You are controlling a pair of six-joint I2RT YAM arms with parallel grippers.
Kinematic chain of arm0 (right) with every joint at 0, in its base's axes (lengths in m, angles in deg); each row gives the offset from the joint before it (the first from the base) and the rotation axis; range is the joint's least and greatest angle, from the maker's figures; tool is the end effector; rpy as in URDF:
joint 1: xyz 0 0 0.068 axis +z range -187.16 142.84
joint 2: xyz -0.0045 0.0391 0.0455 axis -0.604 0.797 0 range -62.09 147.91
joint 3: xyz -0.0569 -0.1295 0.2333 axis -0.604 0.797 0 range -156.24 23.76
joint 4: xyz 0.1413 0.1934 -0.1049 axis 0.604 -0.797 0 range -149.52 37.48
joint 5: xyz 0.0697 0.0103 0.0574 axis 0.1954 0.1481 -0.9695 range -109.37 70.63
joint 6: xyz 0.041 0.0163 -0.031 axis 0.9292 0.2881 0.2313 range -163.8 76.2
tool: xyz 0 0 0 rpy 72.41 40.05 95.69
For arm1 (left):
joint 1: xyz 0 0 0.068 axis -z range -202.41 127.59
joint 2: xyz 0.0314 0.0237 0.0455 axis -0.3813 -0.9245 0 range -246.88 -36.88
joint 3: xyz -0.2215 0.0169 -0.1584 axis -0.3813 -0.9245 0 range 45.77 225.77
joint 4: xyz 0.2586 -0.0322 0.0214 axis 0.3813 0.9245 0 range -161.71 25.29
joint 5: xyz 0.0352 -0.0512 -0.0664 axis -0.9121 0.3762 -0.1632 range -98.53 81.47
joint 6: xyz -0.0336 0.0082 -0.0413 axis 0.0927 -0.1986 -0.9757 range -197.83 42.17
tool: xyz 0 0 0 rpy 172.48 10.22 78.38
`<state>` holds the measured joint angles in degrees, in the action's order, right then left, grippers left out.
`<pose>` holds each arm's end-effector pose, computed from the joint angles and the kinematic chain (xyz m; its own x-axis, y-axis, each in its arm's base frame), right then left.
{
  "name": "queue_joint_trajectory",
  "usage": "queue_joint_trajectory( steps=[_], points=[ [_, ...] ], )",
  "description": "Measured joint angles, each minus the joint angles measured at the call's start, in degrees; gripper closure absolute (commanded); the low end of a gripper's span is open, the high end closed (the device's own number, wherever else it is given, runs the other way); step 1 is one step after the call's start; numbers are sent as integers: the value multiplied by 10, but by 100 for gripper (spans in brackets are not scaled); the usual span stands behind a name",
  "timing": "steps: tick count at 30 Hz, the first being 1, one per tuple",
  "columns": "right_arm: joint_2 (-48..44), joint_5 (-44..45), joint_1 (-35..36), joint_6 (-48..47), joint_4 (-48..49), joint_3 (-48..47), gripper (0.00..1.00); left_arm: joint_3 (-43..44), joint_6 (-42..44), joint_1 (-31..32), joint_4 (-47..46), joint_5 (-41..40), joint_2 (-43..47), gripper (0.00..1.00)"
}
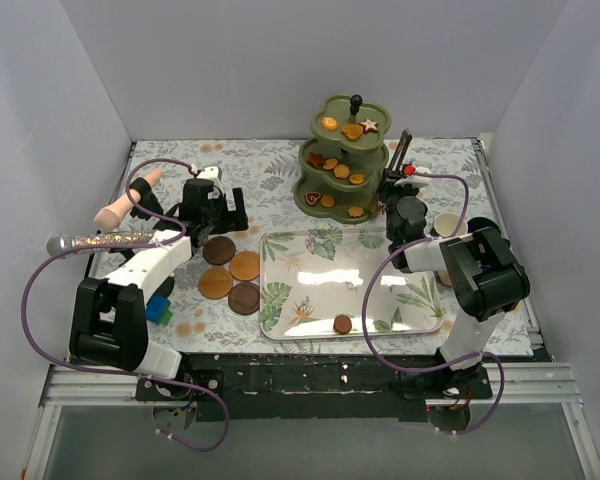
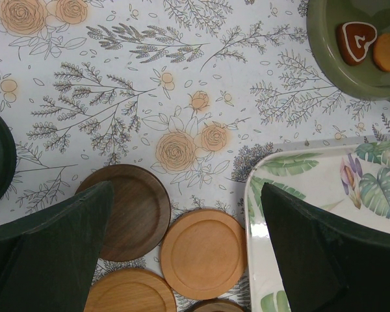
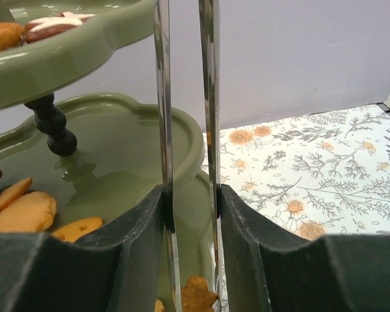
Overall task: Serve the afternoon tea
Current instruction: Place the desert on the desert table.
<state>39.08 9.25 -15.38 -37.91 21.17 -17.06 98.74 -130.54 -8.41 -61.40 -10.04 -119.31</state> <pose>0.3285 0.1128 0.2135 0.2243 0.1865 -0.9565 0.0846 0.9741 0.2098 0.3033 -0.0747 0.2369 -0.5528 -0.6818 -0.4791 -0.3593 0.7138 -0.6011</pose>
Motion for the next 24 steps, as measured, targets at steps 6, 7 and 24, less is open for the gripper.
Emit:
queue_joint_trajectory(
  steps=[6,7,24],
  points=[
    [4,0,2,1,-2,-28,63,0,0,0,0,0,0,2],
    [4,0,2,1,-2,-31,63,0,0,0,0,0,0,2],
    [22,0,4,2,-3,-35,63,0,0,0,0,0,-1,2]
  ],
)
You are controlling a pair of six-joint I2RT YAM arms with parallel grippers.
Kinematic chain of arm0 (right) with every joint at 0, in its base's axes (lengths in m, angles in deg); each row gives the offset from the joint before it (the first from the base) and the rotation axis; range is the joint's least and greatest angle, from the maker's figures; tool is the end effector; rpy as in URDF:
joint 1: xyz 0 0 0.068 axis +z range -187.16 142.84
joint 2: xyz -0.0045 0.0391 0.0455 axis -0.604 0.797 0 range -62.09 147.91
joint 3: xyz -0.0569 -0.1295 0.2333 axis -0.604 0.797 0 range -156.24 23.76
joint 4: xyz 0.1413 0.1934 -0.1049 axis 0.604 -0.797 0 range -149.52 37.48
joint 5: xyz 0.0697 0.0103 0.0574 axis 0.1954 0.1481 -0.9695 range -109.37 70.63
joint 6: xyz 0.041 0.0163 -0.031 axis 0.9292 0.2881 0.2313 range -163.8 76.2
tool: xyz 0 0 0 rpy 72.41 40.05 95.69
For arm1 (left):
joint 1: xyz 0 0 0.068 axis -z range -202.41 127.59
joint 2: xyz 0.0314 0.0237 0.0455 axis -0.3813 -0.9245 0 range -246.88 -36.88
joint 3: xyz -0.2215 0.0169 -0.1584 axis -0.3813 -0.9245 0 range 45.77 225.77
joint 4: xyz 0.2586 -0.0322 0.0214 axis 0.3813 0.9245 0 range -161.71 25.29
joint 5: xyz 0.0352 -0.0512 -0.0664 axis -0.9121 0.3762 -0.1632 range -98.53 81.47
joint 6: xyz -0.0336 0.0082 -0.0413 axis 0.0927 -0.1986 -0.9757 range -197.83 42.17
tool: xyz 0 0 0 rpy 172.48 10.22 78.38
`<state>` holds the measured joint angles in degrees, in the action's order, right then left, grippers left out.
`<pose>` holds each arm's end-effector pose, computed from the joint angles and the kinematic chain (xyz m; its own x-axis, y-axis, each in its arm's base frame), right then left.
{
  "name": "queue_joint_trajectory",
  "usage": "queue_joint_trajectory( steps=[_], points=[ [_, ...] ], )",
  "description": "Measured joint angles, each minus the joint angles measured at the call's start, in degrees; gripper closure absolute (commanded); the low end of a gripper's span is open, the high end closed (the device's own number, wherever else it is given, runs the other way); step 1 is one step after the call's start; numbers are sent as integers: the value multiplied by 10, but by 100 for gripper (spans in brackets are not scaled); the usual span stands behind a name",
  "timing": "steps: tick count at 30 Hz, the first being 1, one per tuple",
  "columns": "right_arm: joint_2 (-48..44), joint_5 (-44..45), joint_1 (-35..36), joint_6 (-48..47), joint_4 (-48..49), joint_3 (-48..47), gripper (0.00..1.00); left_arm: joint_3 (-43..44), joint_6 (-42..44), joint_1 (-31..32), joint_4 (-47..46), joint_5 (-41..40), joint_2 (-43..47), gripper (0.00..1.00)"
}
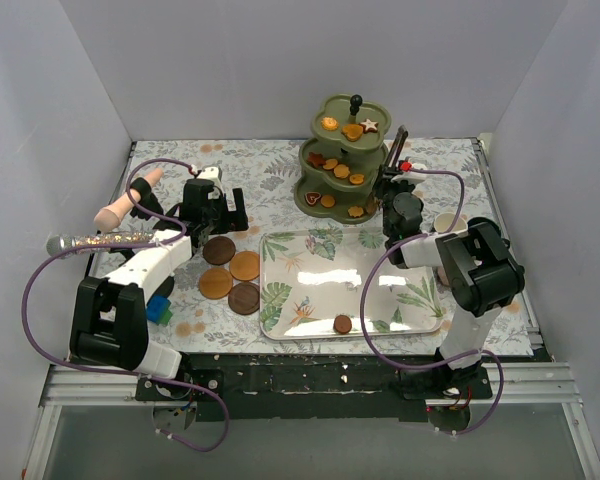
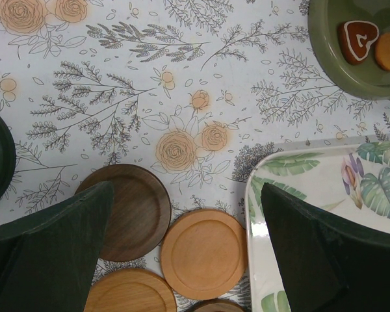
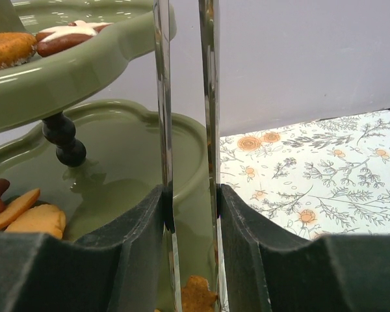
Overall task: Serve the afternoon tea
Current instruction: Place the desert on the desert table.
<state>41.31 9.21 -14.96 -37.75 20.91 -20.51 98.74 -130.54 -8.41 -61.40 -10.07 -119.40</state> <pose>0.3402 0.1204 0.2168 0.2378 0.1969 -0.9511 0.0728 0.9729 0.2196 0.3035 -0.0747 0.2364 -0.5533 -0.6816 -0.4788 -0.3605 0.7141 -0.6001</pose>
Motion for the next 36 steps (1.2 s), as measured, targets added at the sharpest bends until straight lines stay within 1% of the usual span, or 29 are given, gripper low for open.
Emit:
queue_joint_trajectory(
  steps=[5,13,18,23,26,29,36],
  points=[
    [10,0,0,1,0,-3,60,0,0,0,0,0,-6,2],
    [20,2,0,7,0,-12,45,0,0,0,0,0,-7,2],
    [20,2,0,9,0,-15,43,0,0,0,0,0,-7,2],
    [20,2,0,8,0,-15,43,0,0,0,0,0,-7,2],
    [20,2,0,8,0,-15,48,0,0,0,0,0,-7,2],
    [20,2,1,8,0,-13,50,0,0,0,0,0,-7,2],
    [-18,0,5,0,0,33,52,1,0,0,0,0,-7,2]
  ],
)
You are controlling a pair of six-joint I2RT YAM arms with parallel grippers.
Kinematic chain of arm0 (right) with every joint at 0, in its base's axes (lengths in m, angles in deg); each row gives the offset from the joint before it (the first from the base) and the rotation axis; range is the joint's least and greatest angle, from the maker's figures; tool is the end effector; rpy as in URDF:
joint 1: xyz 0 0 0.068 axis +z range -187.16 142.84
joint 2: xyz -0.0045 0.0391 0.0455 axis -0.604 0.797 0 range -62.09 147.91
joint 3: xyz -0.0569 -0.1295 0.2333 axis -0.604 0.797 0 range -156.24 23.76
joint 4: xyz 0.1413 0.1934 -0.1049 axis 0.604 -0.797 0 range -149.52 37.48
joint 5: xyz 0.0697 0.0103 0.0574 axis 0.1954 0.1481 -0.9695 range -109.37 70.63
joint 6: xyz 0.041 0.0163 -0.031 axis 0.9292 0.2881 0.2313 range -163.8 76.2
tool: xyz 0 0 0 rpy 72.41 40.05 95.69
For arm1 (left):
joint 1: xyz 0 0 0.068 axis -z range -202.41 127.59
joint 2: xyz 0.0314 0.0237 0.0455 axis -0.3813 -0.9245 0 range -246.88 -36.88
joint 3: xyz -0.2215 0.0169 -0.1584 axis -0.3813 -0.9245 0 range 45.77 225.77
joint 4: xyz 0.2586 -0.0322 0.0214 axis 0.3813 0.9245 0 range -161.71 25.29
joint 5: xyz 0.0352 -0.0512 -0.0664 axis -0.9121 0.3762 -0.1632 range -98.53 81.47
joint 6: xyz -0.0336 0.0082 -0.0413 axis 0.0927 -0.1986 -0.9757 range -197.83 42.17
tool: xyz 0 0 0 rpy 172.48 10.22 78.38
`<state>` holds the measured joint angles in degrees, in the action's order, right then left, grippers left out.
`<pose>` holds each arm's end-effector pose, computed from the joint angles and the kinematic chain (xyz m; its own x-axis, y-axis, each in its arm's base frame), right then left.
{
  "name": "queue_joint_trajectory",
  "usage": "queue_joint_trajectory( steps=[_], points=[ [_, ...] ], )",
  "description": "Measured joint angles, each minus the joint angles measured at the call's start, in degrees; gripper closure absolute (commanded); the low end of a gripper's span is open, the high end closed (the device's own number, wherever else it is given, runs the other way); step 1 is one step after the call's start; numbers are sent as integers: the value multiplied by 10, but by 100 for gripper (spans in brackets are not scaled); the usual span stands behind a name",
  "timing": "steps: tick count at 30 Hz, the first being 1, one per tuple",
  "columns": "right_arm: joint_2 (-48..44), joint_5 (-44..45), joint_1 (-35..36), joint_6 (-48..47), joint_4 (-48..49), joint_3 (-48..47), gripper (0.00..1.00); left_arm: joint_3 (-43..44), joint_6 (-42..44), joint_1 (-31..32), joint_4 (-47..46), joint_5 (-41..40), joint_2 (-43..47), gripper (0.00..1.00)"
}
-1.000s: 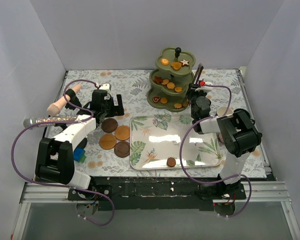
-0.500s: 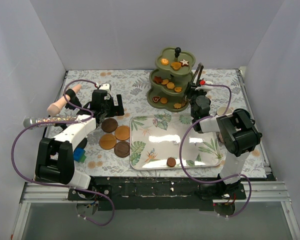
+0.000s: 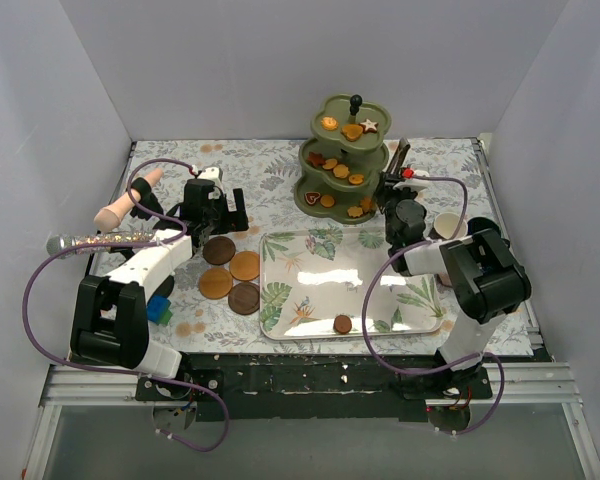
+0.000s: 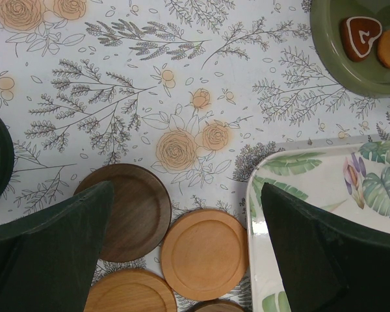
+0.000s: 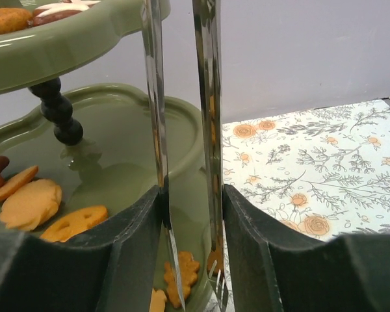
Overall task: Serve the afternoon tea
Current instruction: Place the desert on the desert table, then pick up the desert from the tray.
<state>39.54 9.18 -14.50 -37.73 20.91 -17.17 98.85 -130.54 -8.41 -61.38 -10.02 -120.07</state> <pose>0.3279 0.1184 0.2110 0.2121 0.1891 -0.9588 0.0698 0.9757 0.2079 0.3051 -0.0751 0.2336 -0.5585 -0.6804 -0.4746 -0.3659 0.7155 -0.5951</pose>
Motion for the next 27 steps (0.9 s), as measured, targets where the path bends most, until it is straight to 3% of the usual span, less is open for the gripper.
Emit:
queue_joint_trajectory(
  steps=[8,15,20,27],
  points=[
    [-80,-6,9,-14,0,64,54,0,0,0,0,0,0,2],
    [-238,-10,49,-24,-5,133,57,0,-2,0,0,7,6,2],
    [-372,7,133,-27,-43,138,58,0,-2,0,0,9,24,2],
    [-449,89,300,-33,-225,139,57,0,-3,0,-1,9,39,2]
  ],
)
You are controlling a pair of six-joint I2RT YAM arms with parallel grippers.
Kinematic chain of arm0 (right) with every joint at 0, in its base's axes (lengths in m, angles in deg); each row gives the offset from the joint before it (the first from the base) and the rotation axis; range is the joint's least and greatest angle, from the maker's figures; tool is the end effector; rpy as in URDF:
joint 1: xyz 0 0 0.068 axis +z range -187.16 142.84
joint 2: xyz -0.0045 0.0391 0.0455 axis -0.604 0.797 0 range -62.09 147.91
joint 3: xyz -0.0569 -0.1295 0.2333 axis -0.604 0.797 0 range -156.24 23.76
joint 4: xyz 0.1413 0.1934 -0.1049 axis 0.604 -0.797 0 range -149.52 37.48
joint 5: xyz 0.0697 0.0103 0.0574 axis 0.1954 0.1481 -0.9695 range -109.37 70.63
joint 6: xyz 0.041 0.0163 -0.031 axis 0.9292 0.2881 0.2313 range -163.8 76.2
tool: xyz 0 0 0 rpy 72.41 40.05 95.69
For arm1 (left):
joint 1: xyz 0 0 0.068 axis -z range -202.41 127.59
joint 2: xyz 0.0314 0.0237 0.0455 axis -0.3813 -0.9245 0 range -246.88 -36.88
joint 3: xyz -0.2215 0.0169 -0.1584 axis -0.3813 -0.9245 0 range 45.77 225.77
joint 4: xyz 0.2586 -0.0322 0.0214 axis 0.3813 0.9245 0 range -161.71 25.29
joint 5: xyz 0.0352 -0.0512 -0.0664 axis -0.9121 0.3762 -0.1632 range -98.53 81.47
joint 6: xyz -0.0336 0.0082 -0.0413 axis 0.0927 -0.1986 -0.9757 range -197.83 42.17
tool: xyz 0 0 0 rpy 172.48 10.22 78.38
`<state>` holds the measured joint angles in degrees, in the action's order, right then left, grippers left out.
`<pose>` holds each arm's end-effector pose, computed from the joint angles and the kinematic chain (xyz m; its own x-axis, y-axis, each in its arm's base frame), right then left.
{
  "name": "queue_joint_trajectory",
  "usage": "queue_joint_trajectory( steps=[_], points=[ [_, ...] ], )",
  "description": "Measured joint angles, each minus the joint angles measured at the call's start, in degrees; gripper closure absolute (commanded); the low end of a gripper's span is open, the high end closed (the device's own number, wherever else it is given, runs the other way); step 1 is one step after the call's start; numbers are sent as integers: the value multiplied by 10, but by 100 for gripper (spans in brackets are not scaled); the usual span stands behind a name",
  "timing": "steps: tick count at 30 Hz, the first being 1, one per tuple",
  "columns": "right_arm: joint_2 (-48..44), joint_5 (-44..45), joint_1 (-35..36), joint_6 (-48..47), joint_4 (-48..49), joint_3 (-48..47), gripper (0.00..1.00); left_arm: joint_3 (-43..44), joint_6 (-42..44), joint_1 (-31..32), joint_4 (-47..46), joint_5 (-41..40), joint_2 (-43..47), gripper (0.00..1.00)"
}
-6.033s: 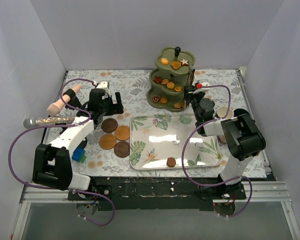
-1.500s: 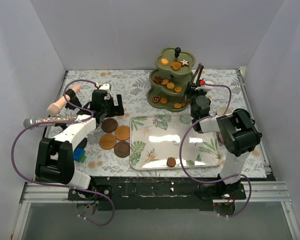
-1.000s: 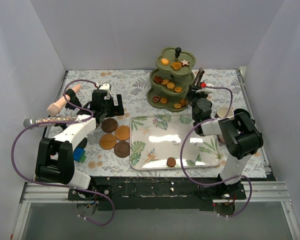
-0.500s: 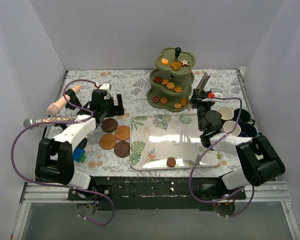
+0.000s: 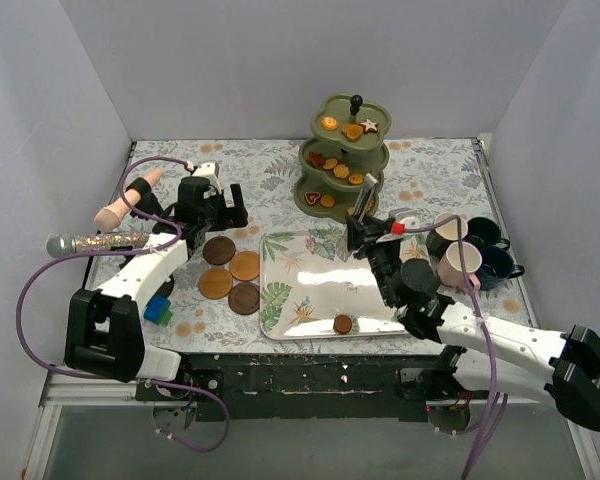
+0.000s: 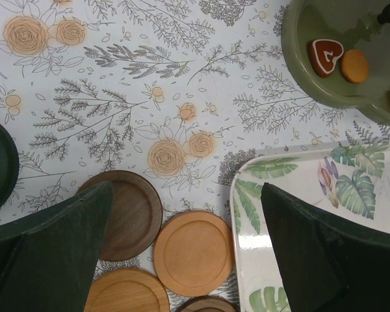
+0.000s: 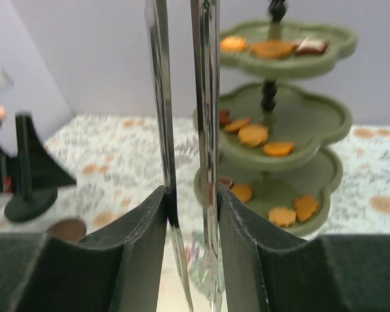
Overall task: Serve the afternoon tea
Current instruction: Pick up the desert from the tray.
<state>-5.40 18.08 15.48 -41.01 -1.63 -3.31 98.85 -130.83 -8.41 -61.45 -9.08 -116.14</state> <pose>0.1465 0.1561 0.3023 0.2060 0.3334 -0.9200 -0.2975 0.9170 0.2657 0.2964 -0.0735 0.2536 -0.5341 -0.6898 -0.4888 -0.3193 0.6999 -0.6389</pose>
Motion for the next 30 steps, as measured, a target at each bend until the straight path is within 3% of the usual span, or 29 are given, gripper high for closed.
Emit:
queue_joint_trajectory(
  steps=[5,13,30],
  points=[
    [-5,72,106,2,-94,12,52,0,-2,0,0,0,7,2],
    [22,176,230,-23,-161,8,42,0,-2,0,0,0,12,2],
    [15,274,336,92,-307,0,38,0,-5,0,0,15,20,2]
  ],
)
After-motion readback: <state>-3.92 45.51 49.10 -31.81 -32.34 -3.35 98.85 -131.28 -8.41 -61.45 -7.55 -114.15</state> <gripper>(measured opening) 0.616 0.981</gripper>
